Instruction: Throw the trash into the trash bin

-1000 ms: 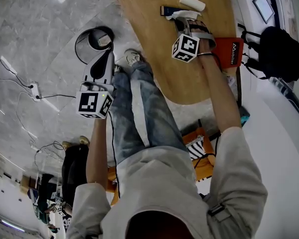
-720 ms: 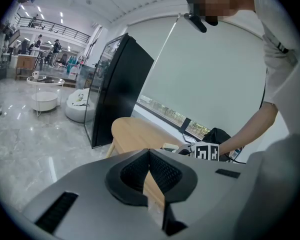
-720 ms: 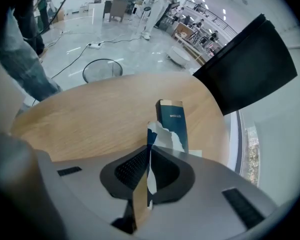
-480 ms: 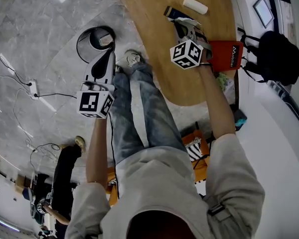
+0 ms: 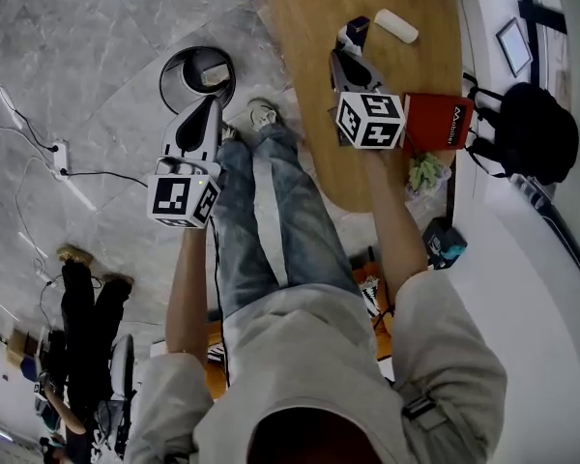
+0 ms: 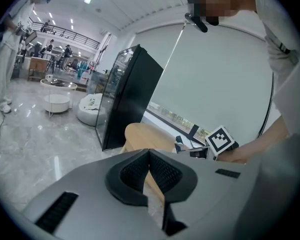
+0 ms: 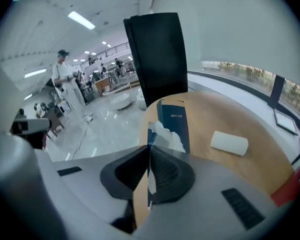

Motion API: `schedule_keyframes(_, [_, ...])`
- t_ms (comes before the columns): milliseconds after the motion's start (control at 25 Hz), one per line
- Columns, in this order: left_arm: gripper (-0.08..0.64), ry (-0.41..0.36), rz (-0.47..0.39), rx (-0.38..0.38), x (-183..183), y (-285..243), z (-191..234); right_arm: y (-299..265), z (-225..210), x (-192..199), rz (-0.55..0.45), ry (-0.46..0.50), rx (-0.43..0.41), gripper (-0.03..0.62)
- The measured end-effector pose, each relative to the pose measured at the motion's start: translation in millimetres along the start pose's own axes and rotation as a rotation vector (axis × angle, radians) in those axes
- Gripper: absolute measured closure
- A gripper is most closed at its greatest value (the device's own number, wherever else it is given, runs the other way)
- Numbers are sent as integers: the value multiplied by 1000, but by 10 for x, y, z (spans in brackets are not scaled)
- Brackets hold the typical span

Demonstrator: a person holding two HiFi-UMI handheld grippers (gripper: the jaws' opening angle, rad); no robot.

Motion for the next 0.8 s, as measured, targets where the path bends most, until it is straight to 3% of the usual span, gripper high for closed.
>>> schedule_keyframes(80, [541,9,-14,-19,-2,77,46,24,137,-21,-21,-60,-33,552])
schedule_keyframes(200, [541,24,-35,-53,1,199,148,1,378,-36,-23,-59,-79,552])
schedule_keyframes(800, [541,131,-129,-282,290,1253,745,-307,2098,126,71,202,-351,552])
Point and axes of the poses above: the fingertips, and each gripper's own axes: y backward along the fingers, z to its left, x out of its underside, the point moved 7 cm from there along y, backward along the fingers, and after that the axes turned 5 degrees about x, right-handed, at the moved point
